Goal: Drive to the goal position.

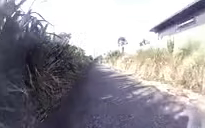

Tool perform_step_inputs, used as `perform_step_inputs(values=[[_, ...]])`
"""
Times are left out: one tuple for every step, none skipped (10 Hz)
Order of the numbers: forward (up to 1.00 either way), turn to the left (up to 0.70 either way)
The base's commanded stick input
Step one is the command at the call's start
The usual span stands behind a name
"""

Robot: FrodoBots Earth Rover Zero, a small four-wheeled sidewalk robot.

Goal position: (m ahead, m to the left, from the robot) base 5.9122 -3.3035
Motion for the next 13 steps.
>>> perform_step_inputs(values=[[0.45, -0.23], [0.45, -0.27], [0.45, -0.27], [0.45, -0.27], [0.45, -0.27], [0.45, -0.27], [0.45, -0.22], [0.45, -0.19], [0.45, -0.15], [0.45, -0.09], [0.45, -0.02], [0.45, 0.0], [0.45, 0.0]])
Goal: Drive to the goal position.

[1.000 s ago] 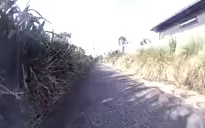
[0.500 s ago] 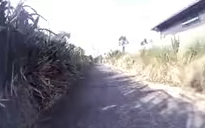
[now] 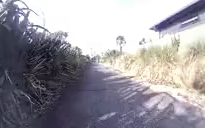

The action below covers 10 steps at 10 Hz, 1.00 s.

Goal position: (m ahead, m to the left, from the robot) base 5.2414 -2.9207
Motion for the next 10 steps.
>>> perform_step_inputs(values=[[0.45, -0.26], [0.45, -0.26], [0.45, -0.27], [0.45, -0.27], [0.45, -0.27], [0.45, -0.27], [0.45, -0.2], [0.45, -0.1], [0.45, 0.0], [0.45, 0.0]])
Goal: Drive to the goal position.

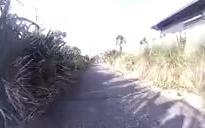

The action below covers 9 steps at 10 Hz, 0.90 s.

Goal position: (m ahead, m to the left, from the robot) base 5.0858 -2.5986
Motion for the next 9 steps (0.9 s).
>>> perform_step_inputs(values=[[0.45, 0.0], [0.45, 0.0], [0.45, 0.0], [0.45, 0.0], [0.45, 0.0], [0.45, 0.0], [0.45, 0.0], [0.45, 0.0], [0.45, 0.0]])
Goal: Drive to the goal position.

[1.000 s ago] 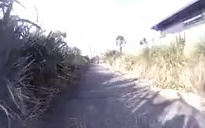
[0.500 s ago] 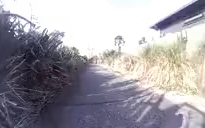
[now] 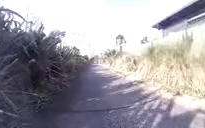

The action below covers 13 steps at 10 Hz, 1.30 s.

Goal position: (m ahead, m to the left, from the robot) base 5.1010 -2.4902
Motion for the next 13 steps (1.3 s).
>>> perform_step_inputs(values=[[0.45, 0.0], [0.45, 0.0], [0.45, 0.0], [0.45, 0.0], [0.45, 0.0], [0.45, 0.0], [0.45, 0.0], [0.45, 0.0], [0.45, 0.0], [0.45, 0.0], [0.45, 0.0], [0.45, 0.0], [0.45, 0.0]])
